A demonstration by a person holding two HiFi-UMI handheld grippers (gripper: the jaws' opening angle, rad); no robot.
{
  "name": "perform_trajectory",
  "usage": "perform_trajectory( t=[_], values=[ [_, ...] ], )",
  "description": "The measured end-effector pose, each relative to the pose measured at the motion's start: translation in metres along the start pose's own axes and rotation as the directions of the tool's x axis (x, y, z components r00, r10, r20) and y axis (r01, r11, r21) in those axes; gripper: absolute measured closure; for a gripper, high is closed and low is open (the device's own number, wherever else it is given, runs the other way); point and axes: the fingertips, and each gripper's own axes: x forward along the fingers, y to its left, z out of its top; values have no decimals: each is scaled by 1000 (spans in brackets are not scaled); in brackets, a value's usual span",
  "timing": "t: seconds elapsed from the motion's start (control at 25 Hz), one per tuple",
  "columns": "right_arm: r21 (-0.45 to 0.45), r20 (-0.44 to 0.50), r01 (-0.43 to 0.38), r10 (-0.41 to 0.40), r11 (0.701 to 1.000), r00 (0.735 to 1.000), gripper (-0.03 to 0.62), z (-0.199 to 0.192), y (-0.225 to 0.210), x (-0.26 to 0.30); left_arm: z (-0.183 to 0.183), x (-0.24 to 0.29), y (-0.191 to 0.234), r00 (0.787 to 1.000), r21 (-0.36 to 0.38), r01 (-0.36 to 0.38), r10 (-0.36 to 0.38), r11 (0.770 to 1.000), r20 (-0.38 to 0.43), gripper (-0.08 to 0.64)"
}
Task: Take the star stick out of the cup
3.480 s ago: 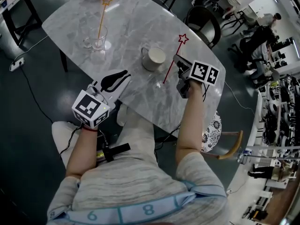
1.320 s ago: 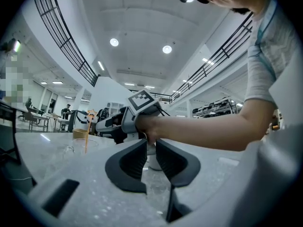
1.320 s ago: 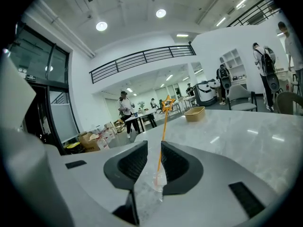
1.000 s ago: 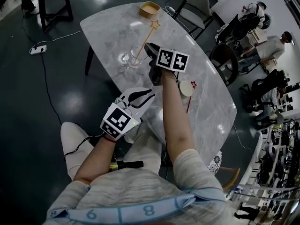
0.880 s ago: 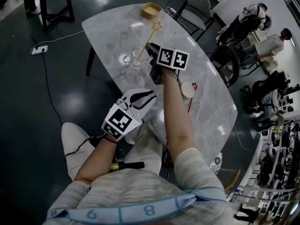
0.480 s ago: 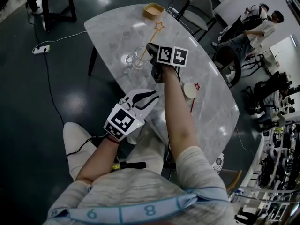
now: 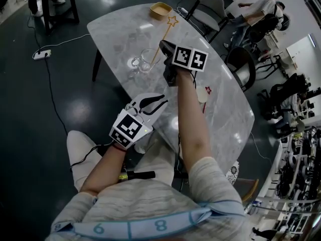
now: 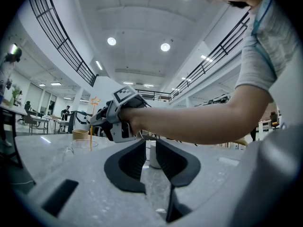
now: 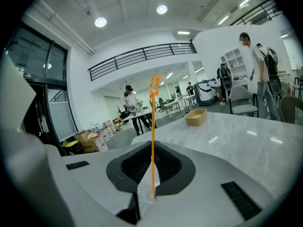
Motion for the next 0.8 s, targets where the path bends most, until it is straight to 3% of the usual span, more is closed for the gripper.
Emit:
perform_trajectory(
  t=[0.2, 0.4, 0.56, 0.8],
  values=[
    [-8, 99, 0, 0, 1000, 995, 571, 34, 3, -38, 0, -1, 1, 1000, 5, 0, 0, 1000, 0, 497],
    [2, 138, -14, 14, 1000, 990, 571, 47, 4, -91, 2, -4, 0, 1000, 10, -2, 2, 1000, 0, 497],
    [-10, 98, -6, 7, 1000, 995, 571, 33, -1, -124, -1, 0, -3, 1000, 10, -4, 5, 1000, -16, 497],
    [-10, -47, -1, 1, 1000, 999, 571, -18, -12, -144, -3, 5, -7, 1000, 5, 0, 0, 1000, -13, 497]
  ],
)
